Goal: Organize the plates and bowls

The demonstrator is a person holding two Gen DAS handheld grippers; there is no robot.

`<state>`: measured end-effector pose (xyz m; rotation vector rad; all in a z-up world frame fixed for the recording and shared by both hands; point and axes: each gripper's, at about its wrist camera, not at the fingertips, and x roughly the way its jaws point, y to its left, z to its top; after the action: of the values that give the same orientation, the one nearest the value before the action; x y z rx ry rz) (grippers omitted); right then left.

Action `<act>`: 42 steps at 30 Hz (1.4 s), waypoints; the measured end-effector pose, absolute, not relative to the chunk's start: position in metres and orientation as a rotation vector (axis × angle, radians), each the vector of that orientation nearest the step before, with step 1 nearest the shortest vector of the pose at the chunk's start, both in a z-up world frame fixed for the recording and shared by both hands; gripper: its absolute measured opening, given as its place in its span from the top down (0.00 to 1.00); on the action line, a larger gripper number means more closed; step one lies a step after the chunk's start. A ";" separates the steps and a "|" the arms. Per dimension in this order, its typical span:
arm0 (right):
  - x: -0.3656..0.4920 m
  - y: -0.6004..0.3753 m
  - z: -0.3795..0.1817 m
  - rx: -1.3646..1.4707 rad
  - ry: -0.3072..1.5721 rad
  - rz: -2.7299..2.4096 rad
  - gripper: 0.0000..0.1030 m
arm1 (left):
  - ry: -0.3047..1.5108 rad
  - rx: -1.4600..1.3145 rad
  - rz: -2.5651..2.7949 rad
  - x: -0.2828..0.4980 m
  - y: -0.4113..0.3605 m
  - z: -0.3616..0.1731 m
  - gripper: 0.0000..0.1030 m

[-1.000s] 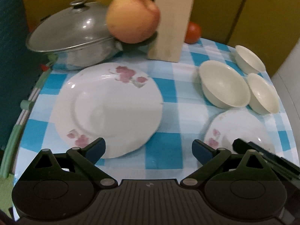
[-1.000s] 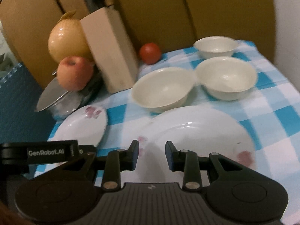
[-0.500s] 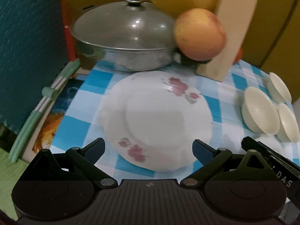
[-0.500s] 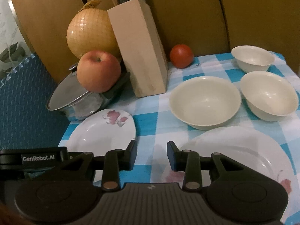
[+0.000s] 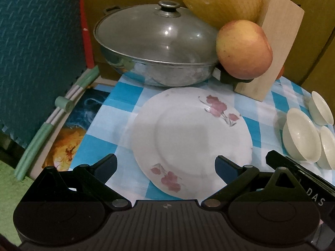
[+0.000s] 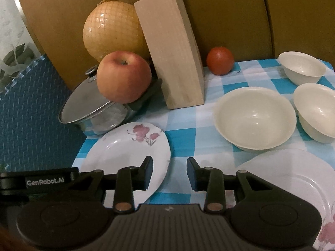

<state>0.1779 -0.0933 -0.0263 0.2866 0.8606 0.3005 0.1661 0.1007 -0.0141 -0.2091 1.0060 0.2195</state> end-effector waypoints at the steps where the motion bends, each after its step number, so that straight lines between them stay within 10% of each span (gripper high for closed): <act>1: 0.180 -0.093 -0.027 0.287 0.863 0.300 0.67 | 1.007 -0.214 0.221 0.167 0.102 -0.014 0.02; 42: 0.226 -0.074 -0.058 0.317 0.952 0.303 0.57 | 1.074 -0.233 0.276 0.201 0.126 -0.038 0.01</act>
<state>0.2261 -0.0741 -0.0576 0.3172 0.9518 0.3029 0.2011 0.1255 -0.0383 -0.2328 1.0735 0.2763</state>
